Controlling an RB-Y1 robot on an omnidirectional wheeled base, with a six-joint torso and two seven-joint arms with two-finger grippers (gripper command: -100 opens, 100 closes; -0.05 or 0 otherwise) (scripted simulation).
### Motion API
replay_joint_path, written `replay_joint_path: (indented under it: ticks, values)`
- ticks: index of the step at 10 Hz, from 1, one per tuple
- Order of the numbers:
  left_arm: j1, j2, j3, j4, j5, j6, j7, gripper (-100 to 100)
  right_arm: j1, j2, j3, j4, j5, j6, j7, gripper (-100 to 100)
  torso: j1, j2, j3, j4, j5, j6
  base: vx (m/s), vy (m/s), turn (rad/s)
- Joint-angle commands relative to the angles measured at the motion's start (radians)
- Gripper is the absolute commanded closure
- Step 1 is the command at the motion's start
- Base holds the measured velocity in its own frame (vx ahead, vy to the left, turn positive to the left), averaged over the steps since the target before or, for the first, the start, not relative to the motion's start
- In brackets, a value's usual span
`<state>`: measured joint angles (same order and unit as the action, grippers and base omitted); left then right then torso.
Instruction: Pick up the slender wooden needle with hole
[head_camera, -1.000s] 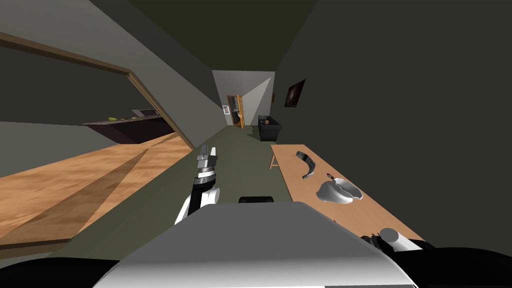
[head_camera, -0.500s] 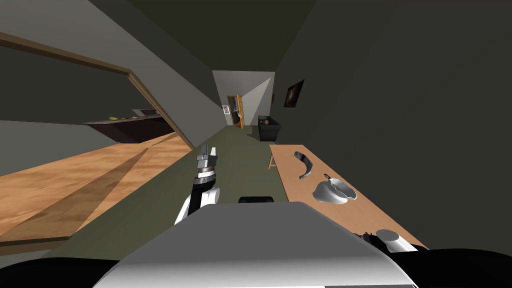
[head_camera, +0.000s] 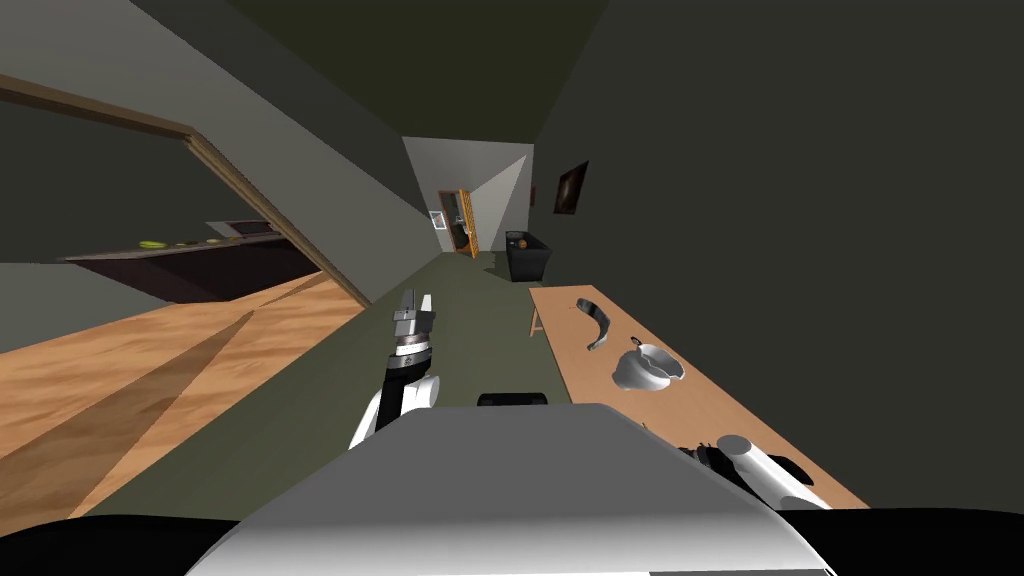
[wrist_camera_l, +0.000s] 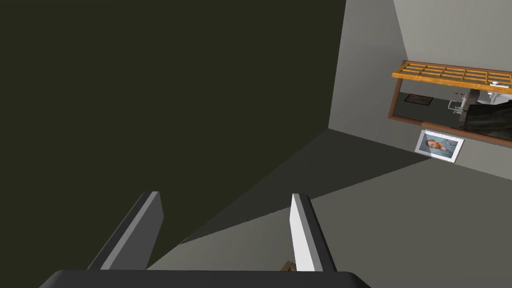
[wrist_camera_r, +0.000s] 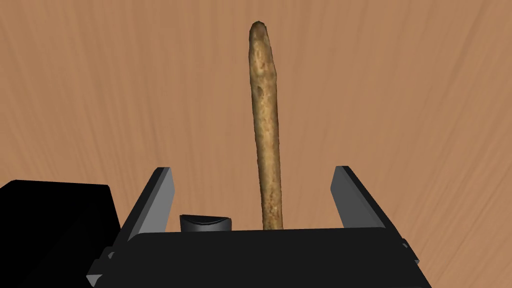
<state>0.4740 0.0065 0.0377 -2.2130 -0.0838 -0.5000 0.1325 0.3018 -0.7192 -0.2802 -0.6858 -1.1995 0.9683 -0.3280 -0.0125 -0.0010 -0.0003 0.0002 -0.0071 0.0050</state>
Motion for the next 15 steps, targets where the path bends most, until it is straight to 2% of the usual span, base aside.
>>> replay_joint_path:
  ticks: [1,2,3,5,6,7,8,9,10,11,13,14,15]
  values:
    - [0.0,0.0,0.0,0.0,0.0,0.0,0.0,0,-0.05,0.01,0.005,0.013,0.046,0.007,0.0,-100,0.0,0.0,0.0,0.0,0.0,0.0,0.0,-0.018,-0.253]
    - [0.0,0.0,0.0,0.0,0.0,0.0,0.0,0,-0.091,0.033,0.019,0.022,0.077,0.018,-0.01,-100,0.0,0.0,0.0,0.0,0.0,-0.001,0.004,-0.028,-0.373]
    - [0.0,0.0,0.0,0.0,0.0,0.0,0.0,0,-0.12,0.033,0.019,0.022,0.104,0.018,-0.01,-100,0.0,0.0,0.0,0.0,0.0,0.0,0.002,-0.015,-0.184]
    - [0.0,0.0,0.0,0.0,0.0,0.0,0.0,0,-0.12,0.033,0.019,0.022,0.111,0.018,-0.01,-100,0.001,0.0,0.0,0.0,0.001,-0.001,0.001,-0.002,0.019]
    - [0.0,0.0,0.0,0.0,0.0,0.0,0.0,0,-0.162,0.056,0.032,0.031,0.16,0.029,-0.02,-100,0.001,0.0,0.0,0.0,0.001,-0.001,0.004,-0.022,-0.34]
    - [0.0,0.0,0.0,0.0,0.0,0.0,0.0,0,-0.188,0.056,0.032,0.031,0.176,0.029,-0.02,-100,0.0,0.0,0.0,0.0,0.0,0.0,0.002,-0.013,-0.243]
    - [0.0,0.0,0.0,0.0,0.0,0.0,0.0,0,-0.222,0.079,0.046,0.04,0.205,0.04,-0.03,-100,0.001,0.0,0.0,0.0,0.0,-0.001,0.008,-0.03,-0.387]
    - [0.0,0.0,0.0,0.0,0.0,0.0,0.0,0,-0.255,0.079,0.046,0.094,0.223,0.04,-0.016,-100,-0.002,-0.001,-0.001,-0.002,-0.003,0.001,0.01,-0.017,-0.174]
    - [0.0,0.0,0.0,0.0,0.0,0.0,0.0,0,-0.255,0.079,0.046,0.106,0.241,0.04,-0.017,-100,-0.004,0.0,-0.001,-0.003,-0.006,0.001,0.002,-0.004,0.02]
    - [0.0,0.0,0.0,0.0,0.0,0.0,0.0,0,-0.255,0.079,0.046,0.095,0.241,0.04,-0.03,-100,-0.005,0.0,-0.001,-0.003,-0.007,0.001,-0.002,0.0,0.02]
    - [0.0,0.0,0.0,0.0,0.0,0.0,0.0,0,-0.255,0.079,0.046,0.04,0.241,0.04,-0.03,-100,-0.005,0.001,-0.001,-0.003,-0.007,0.001,0.0,0.0,0.0]
    - [0.0,0.0,0.0,0.0,0.0,0.0,0.0,0,-0.255,0.079,0.046,0.04,0.241,0.04,-0.03,-100,-0.005,0.001,-0.001,-0.003,-0.007,0.001,0.0,0.0,0.0]
    - [0.0,0.0,0.0,0.0,0.0,0.0,0.0,0,-0.304,0.102,0.059,0.05,0.29,0.052,-0.04,-100,-0.005,0.001,-0.001,-0.003,-0.007,0.001,0.002,-0.02,-0.31]
